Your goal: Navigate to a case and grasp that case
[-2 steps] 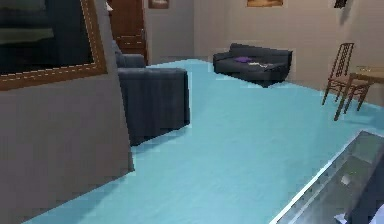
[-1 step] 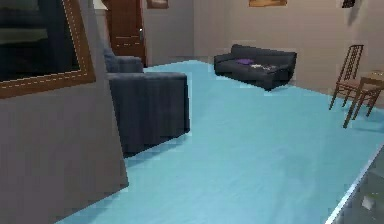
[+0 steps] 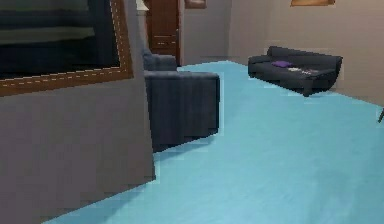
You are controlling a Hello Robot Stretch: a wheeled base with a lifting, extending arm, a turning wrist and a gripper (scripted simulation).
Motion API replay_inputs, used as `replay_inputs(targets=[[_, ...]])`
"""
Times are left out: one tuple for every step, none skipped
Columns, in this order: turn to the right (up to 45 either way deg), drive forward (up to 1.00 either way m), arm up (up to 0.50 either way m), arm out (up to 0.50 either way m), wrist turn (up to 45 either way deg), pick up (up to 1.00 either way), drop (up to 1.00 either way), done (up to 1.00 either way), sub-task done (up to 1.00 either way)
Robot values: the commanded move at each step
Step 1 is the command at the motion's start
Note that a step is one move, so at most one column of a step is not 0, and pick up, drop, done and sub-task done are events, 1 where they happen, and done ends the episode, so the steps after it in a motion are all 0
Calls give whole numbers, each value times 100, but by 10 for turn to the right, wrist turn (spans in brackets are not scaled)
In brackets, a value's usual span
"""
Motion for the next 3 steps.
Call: replay_inputs(targets=[[0,60,0,0,0,0,0,0,0],[450,0,0,0,0,0,0,0,0],[150,0,0,0,0,0,0,0,0]])
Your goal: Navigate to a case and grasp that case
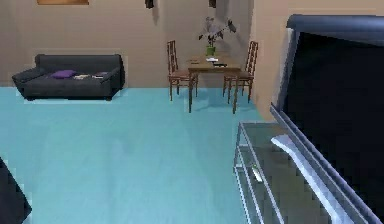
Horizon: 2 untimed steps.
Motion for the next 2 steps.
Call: replay_inputs(targets=[[0,100,0,0,0,0,0,0,0],[0,85,0,0,0,0,0,0,0]])
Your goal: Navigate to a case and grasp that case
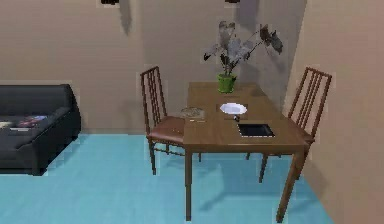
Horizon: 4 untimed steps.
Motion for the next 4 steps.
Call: replay_inputs(targets=[[450,0,0,0,0,0,0,0,0],[90,0,0,0,0,0,0,0,0],[0,10,0,0,0,0,0,0,0],[-420,0,0,0,0,0,0,0,0]])
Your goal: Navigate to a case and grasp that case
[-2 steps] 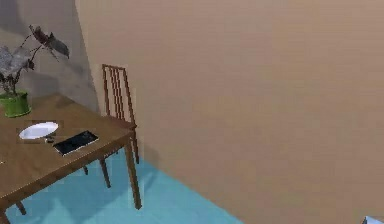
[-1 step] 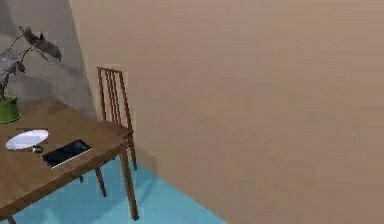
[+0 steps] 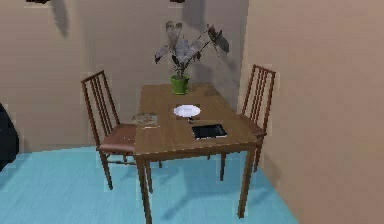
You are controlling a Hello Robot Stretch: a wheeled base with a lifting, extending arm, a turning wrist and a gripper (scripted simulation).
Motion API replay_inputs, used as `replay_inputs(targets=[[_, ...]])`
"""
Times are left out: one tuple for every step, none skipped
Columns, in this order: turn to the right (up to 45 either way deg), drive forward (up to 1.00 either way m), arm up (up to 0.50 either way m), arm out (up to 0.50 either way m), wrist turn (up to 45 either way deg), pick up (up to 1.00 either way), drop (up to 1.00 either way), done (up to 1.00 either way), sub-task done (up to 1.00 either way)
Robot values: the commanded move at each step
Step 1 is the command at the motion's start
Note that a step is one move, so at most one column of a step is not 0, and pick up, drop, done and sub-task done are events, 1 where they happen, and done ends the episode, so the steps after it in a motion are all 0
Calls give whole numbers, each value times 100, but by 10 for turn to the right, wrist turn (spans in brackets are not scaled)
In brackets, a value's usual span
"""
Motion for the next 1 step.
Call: replay_inputs(targets=[[0,0,18,0,0,0,0,0,0]])
